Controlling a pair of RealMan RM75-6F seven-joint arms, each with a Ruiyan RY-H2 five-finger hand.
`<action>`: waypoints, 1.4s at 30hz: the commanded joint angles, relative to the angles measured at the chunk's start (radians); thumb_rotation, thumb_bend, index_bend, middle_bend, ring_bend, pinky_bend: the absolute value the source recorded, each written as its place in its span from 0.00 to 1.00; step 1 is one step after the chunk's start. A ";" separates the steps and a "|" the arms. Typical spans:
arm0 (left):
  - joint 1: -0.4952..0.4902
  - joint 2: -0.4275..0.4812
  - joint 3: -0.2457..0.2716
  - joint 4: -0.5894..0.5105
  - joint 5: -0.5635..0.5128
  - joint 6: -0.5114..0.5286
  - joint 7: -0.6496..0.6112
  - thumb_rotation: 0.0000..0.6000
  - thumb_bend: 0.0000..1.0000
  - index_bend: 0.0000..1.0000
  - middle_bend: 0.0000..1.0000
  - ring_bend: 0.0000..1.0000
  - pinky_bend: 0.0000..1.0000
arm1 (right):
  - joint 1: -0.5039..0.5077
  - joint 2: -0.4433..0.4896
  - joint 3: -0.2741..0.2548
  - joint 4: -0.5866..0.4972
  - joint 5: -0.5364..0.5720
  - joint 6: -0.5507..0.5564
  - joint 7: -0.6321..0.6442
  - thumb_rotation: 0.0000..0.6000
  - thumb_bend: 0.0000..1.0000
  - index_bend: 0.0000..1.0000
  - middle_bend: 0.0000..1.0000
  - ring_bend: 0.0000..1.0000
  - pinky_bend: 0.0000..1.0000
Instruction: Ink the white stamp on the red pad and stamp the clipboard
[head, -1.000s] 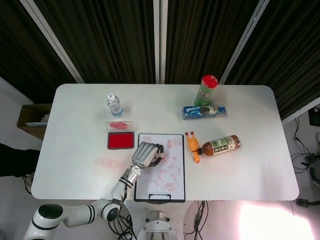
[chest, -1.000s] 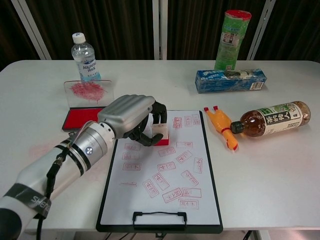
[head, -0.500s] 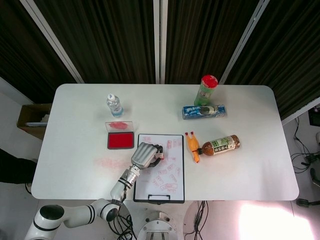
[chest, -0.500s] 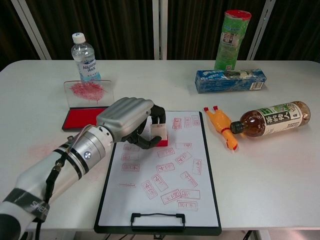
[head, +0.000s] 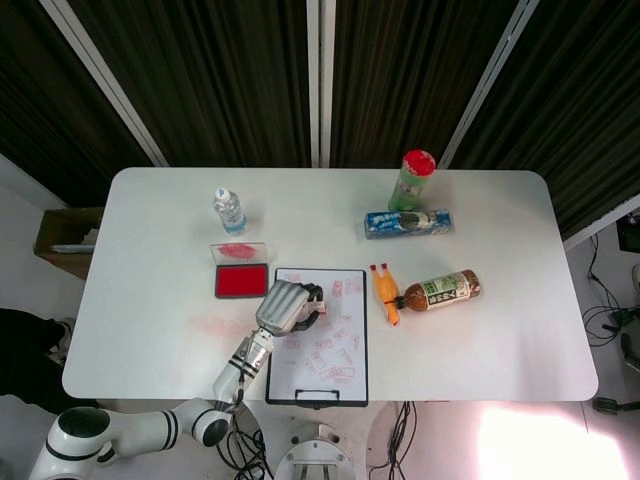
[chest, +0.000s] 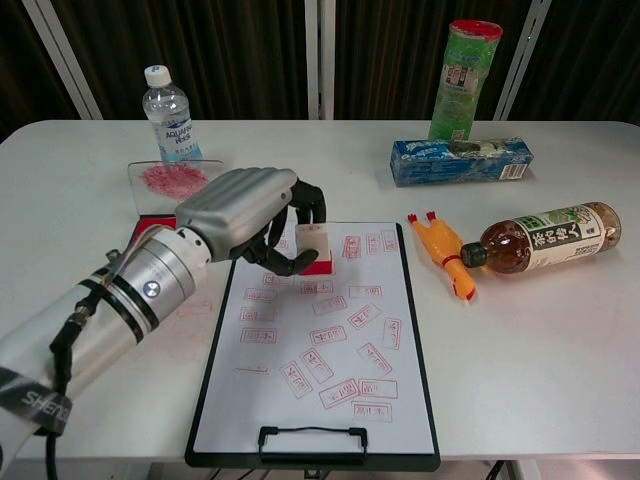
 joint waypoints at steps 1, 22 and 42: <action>0.054 0.132 -0.004 -0.167 0.026 0.085 0.017 1.00 0.51 0.64 0.64 0.64 0.74 | 0.003 -0.002 -0.001 0.000 -0.002 -0.004 -0.004 1.00 0.37 0.00 0.00 0.00 0.00; 0.330 0.318 0.209 0.013 0.096 0.228 -0.335 1.00 0.46 0.60 0.62 0.65 0.75 | 0.012 -0.010 -0.016 -0.044 -0.027 0.009 -0.058 1.00 0.37 0.00 0.00 0.00 0.00; 0.347 0.181 0.225 0.298 0.163 0.204 -0.442 1.00 0.42 0.53 0.54 0.63 0.75 | -0.007 0.027 -0.009 -0.097 -0.012 0.038 -0.084 1.00 0.36 0.00 0.00 0.00 0.00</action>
